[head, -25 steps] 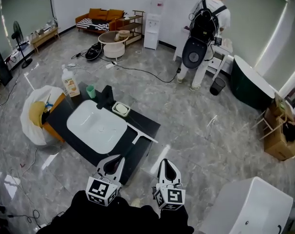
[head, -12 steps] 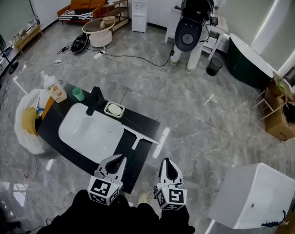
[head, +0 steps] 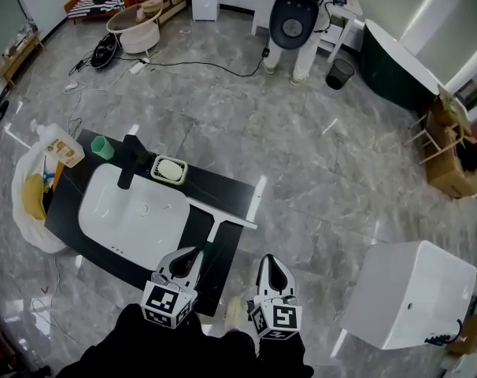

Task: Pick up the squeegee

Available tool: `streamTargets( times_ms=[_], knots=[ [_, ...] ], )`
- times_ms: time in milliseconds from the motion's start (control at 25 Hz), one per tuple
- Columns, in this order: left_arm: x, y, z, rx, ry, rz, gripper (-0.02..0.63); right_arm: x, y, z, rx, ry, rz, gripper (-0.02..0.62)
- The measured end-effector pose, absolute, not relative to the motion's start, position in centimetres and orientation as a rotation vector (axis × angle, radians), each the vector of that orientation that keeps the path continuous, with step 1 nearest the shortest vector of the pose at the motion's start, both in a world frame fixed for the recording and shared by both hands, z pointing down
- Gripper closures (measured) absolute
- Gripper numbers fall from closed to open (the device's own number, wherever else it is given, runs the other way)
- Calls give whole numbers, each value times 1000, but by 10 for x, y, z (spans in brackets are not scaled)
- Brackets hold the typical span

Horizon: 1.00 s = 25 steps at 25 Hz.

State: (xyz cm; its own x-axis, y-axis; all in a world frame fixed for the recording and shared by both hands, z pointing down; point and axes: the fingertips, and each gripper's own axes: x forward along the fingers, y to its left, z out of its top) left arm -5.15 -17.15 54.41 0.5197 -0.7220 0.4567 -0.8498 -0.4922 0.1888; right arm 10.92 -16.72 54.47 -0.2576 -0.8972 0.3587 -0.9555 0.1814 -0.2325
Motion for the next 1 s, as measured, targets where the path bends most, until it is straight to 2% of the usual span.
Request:
streamTargets(
  times_ms=[840, 880, 960, 1000],
  knots=[
    [-36, -214, 657, 2246, -1143, 649, 574, 120, -190, 620, 1868, -2139, 796, 580],
    [-34, -216, 661, 2237, -1140, 659, 554, 121, -190, 622, 1870, -2134, 800, 580],
    [-31, -217, 670, 2222, -1124, 677, 472, 123, -190, 625, 1874, -2126, 810, 580],
    [-30, -218, 675, 2214, -1120, 687, 457, 123, -190, 626, 1875, -2123, 815, 580]
  ],
)
